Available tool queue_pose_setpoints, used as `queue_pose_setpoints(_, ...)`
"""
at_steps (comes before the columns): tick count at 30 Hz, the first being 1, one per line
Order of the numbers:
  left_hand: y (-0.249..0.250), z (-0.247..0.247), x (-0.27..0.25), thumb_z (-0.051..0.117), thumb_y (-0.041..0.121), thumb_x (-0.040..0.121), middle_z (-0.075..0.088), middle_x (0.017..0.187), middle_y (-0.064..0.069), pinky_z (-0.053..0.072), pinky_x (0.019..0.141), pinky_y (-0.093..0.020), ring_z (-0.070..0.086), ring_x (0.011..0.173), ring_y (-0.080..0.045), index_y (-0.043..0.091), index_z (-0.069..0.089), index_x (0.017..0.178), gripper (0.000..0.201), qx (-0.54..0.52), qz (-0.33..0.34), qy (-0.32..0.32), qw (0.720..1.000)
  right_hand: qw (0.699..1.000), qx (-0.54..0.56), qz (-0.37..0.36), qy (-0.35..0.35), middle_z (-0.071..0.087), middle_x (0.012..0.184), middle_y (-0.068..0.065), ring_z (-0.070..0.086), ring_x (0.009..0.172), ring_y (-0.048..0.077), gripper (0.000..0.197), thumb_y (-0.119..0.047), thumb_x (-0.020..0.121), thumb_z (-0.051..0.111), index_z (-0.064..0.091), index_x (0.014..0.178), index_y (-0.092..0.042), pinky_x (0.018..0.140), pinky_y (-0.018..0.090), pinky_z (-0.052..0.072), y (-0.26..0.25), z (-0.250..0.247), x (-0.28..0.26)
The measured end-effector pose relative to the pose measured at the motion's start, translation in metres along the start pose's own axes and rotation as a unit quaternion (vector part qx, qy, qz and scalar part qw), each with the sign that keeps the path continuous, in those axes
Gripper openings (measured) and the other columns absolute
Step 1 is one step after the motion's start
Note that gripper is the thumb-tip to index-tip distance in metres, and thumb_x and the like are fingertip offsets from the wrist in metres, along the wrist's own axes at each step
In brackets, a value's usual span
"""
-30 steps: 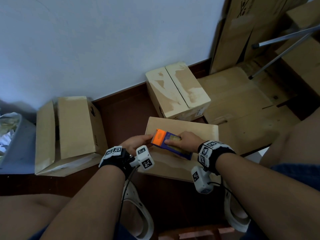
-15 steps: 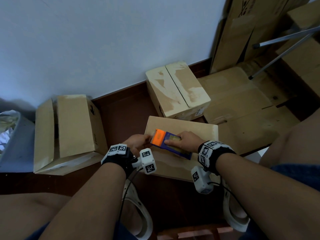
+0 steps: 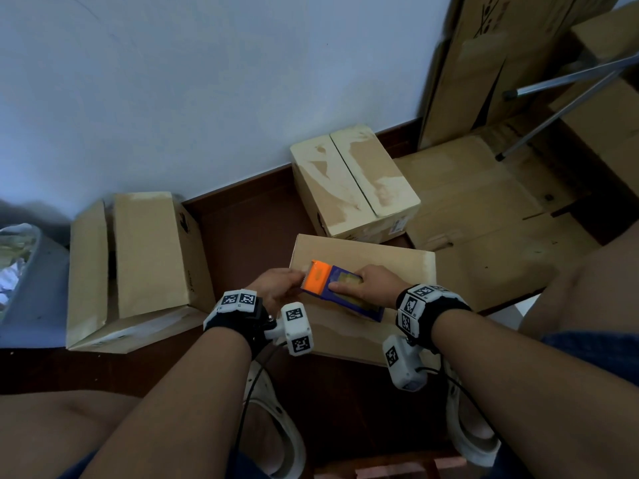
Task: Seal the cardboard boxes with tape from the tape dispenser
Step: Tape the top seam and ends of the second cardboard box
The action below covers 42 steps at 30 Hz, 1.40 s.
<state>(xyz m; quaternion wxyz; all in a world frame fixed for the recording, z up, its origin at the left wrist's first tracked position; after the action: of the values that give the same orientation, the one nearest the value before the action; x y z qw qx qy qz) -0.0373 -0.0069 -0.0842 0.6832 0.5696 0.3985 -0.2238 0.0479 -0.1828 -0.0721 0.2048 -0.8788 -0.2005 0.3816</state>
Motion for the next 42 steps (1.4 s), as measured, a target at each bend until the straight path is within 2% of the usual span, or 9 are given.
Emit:
queue_pose_setpoints(2,0.006,-0.002,0.0,0.059,0.015,0.093,0.068,0.08,-0.012,0.047,0.076,-0.035,0.062,0.069,-0.02,0.005,0.066,0.098,0.013,0.037,0.03,0.017,0.999,1.0,-0.005,0.006,0.003,0.069,0.083,0.008,0.065,0.078,0.022,0.073,-0.08,0.072,0.053,0.069,0.089,-0.01,0.072,0.034,0.051,0.0,-0.001,0.0)
queue_pose_setpoints(4,0.01,-0.003,0.0,0.063,0.018,0.092,0.068,0.094,-0.018,0.045,0.086,-0.041,0.061,0.085,-0.027,0.006,0.069,0.096,0.014,0.051,0.056,0.018,0.997,1.0,-0.01,0.011,0.004,0.069,0.085,0.01,0.065,0.079,0.024,0.074,-0.079,0.073,0.053,0.068,0.09,-0.009,0.074,0.035,0.051,-0.001,-0.002,0.0)
queue_pose_setpoints(7,0.012,-0.005,-0.002,0.065,0.022,0.091,0.07,0.094,-0.018,0.046,0.091,-0.045,0.063,0.087,-0.028,0.007,0.071,0.09,0.016,0.067,0.082,0.025,0.994,0.999,-0.032,0.013,-0.004,0.066,0.082,0.009,0.063,0.077,0.024,0.073,-0.079,0.074,0.052,0.066,0.087,-0.008,0.07,0.033,0.048,-0.005,-0.004,-0.001)
queue_pose_setpoints(12,0.019,-0.007,-0.01,0.06,0.017,0.094,0.067,0.071,-0.011,0.052,0.057,-0.023,0.065,0.06,-0.016,0.004,0.067,0.083,0.018,0.072,0.135,0.051,0.987,0.998,-0.063,0.01,-0.01,0.064,0.08,0.007,0.061,0.076,0.023,0.073,-0.08,0.074,0.05,0.065,0.089,-0.01,0.069,0.032,0.045,-0.017,-0.013,-0.001)
queue_pose_setpoints(14,0.023,-0.011,-0.012,0.06,0.016,0.094,0.066,0.069,-0.01,0.05,0.049,-0.021,0.063,0.055,-0.015,0.002,0.066,0.086,0.018,0.06,0.143,0.064,0.986,0.997,-0.08,0.001,-0.004,0.063,0.077,0.007,0.061,0.072,0.023,0.073,-0.081,0.073,0.049,0.064,0.084,-0.011,0.067,0.032,0.045,-0.021,-0.017,-0.001)
queue_pose_setpoints(21,0.03,-0.036,-0.009,0.065,0.018,0.09,0.066,0.067,-0.005,0.045,0.071,-0.031,0.056,0.067,-0.017,0.009,0.069,0.077,0.017,0.075,0.149,0.075,0.983,0.993,-0.113,-0.013,-0.012,0.068,0.081,0.011,0.065,0.075,0.025,0.084,-0.086,0.07,0.046,0.068,0.088,-0.007,0.07,0.035,0.051,-0.031,-0.02,-0.002)
queue_pose_setpoints(26,0.032,-0.083,-0.009,0.066,0.02,0.089,0.059,0.059,0.004,0.041,0.061,-0.023,0.049,0.059,-0.009,0.01,0.07,0.073,0.019,0.103,0.17,0.161,0.967,0.987,-0.153,0.013,-0.039,0.061,0.072,0.006,0.059,0.069,0.023,0.075,-0.086,0.068,0.048,0.059,0.074,-0.013,0.066,0.033,0.046,-0.017,-0.025,-0.006)
queue_pose_setpoints(33,0.02,-0.078,-0.006,0.06,0.021,0.094,0.059,0.064,0.004,0.038,0.063,-0.024,0.045,0.063,-0.011,0.014,0.068,0.076,0.02,0.113,0.19,0.124,0.967,0.987,-0.148,0.029,-0.059,0.057,0.072,0.004,0.056,0.069,0.02,0.069,-0.083,0.072,0.049,0.055,0.073,-0.014,0.067,0.031,0.042,-0.013,-0.026,-0.009)
queue_pose_setpoints(42,-0.01,-0.084,0.014,0.06,0.021,0.093,0.064,0.073,0.0,0.039,0.062,-0.023,0.047,0.061,-0.009,0.01,0.066,0.087,0.014,0.018,0.125,0.133,0.983,0.982,-0.181,0.05,-0.025,0.056,0.07,0.003,0.054,0.063,0.017,0.071,-0.085,0.07,0.048,0.053,0.069,-0.015,0.061,0.03,0.042,-0.018,-0.015,0.0)
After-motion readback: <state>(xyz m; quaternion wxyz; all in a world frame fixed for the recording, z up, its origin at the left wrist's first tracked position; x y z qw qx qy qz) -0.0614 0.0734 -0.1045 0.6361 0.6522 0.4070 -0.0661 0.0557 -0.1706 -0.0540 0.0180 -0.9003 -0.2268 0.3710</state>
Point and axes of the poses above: each hand's wrist, its own x-axis towards the middle knuckle, its own z-axis out of the palm, y = z × x, the point moved 6 cm from there along x, towards the middle knuckle
